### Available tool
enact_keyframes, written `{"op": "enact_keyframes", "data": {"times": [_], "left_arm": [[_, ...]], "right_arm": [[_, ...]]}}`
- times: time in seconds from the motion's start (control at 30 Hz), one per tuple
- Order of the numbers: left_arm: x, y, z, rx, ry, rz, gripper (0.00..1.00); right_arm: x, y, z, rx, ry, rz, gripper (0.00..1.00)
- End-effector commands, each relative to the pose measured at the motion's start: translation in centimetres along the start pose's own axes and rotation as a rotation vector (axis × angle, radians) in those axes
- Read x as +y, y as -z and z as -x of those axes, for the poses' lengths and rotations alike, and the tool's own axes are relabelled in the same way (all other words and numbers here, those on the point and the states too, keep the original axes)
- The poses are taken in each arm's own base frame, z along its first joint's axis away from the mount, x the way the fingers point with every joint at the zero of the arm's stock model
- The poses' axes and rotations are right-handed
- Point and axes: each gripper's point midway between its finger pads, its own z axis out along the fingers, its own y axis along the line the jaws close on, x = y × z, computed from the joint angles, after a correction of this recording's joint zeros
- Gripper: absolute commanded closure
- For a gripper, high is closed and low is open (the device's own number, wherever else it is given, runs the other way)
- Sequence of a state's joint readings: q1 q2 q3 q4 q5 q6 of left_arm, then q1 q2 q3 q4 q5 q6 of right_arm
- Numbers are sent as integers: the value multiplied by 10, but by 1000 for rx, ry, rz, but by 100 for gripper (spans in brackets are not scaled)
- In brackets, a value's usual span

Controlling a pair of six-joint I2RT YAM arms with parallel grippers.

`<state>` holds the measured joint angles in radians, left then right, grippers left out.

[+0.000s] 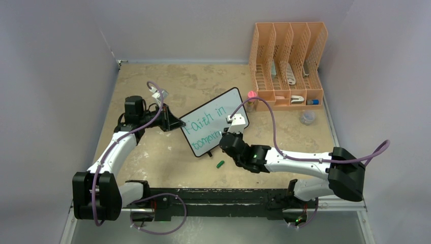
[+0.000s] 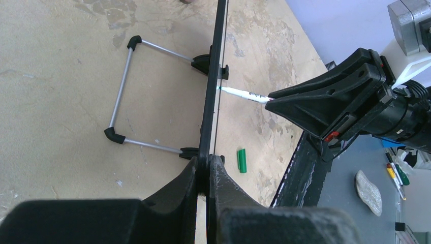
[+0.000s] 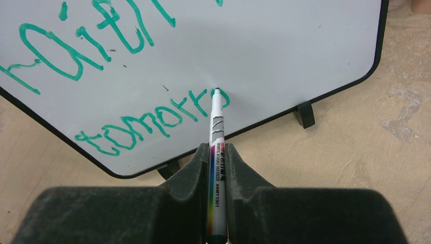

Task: Write a sentence on the whiteboard

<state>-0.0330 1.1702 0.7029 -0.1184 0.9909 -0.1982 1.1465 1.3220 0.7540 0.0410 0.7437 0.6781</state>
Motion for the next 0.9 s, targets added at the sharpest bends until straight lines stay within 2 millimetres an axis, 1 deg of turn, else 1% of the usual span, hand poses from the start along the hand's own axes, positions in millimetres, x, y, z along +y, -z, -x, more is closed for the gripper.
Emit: {"op": "enact_keyframes", "data": {"times": [0.0, 0.47, 0.77, 0.87], "left_arm": [[8, -1, -3, 19, 0, 49, 100], [9, 0, -2, 16, -4, 61, 100], [11, 0, -2, 19, -5, 72, 100], [12, 0, -3, 20, -4, 73, 100]], "right_arm": [[16, 2, 23, -54, -61, 45, 100], [13, 5, 21, -41, -60, 49, 100], [-3, 11, 23, -61, -52, 12, 100], [-10, 9, 24, -66, -51, 0, 100]]}}
